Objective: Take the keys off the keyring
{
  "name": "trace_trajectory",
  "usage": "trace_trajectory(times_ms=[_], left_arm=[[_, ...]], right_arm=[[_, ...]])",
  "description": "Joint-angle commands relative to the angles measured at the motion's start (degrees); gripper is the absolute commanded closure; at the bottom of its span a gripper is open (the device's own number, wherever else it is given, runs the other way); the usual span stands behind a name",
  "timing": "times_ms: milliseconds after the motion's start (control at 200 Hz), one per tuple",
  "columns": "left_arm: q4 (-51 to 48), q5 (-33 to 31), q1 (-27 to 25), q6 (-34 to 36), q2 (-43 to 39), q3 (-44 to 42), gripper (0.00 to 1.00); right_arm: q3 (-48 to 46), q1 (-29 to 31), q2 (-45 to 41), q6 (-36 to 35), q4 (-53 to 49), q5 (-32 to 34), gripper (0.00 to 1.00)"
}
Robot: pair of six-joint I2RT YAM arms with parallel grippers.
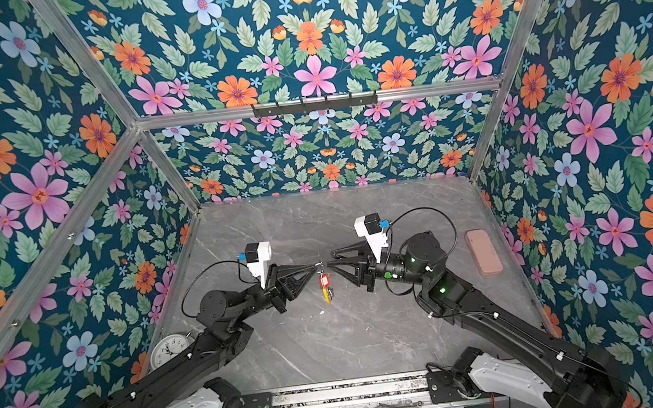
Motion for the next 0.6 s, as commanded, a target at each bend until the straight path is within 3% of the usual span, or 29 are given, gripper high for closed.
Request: trace_trajectory(times_ms=[0, 595], left_arm=[[6.4, -1.2, 0.0, -1.6, 0.6, -0.1, 1.00], [6.9, -2.2, -0.1, -0.9, 1.3, -0.2, 1.00]], right_arm=[[0.3, 0.1, 1.7, 4.4, 7.6, -2.7, 0.65], [0.7, 0.8, 5.4, 6.9, 10.1, -5.9, 0.87]])
